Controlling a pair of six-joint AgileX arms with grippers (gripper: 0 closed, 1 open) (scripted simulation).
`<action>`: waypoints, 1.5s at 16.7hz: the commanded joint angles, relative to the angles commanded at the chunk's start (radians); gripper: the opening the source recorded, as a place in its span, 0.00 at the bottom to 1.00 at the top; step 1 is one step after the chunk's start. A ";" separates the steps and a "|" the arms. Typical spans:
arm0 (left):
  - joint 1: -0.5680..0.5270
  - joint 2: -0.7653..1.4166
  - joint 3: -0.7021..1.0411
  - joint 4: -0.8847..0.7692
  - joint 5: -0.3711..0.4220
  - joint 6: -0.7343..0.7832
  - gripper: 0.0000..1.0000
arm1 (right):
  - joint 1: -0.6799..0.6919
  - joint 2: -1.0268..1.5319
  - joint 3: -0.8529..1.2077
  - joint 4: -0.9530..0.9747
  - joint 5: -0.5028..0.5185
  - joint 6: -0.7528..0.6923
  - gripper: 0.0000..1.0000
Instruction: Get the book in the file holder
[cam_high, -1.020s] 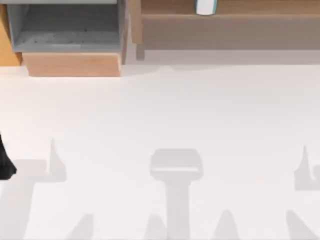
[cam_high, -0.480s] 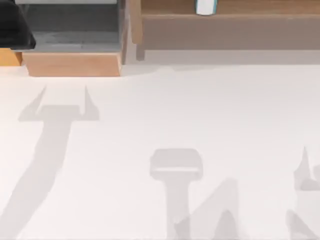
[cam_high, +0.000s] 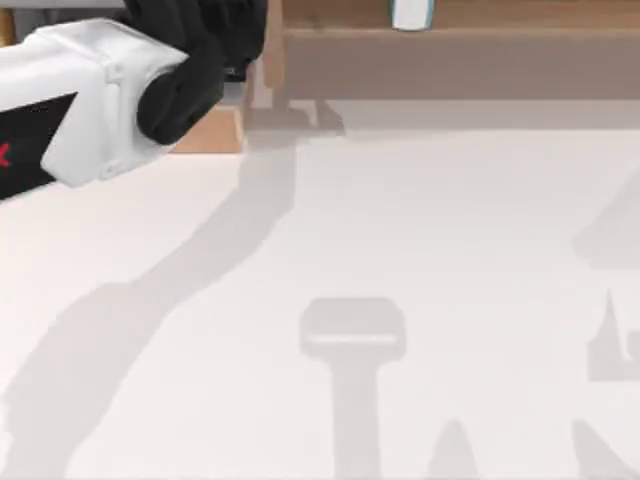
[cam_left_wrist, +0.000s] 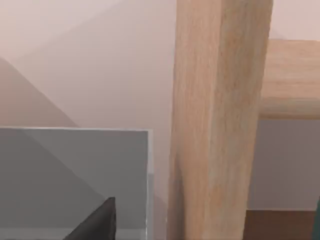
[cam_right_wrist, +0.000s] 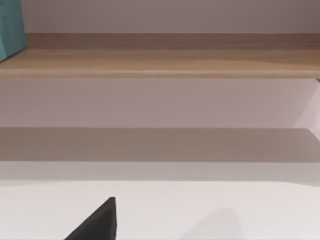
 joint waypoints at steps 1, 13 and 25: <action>-0.028 0.105 0.074 0.018 -0.027 0.000 1.00 | 0.000 0.000 0.000 0.000 0.000 0.000 1.00; -0.153 0.696 0.535 0.106 -0.175 -0.012 1.00 | 0.000 0.000 0.000 0.000 0.000 0.000 1.00; -0.128 0.758 0.648 0.053 -0.149 -0.014 1.00 | 0.000 0.000 0.000 0.000 0.000 0.000 1.00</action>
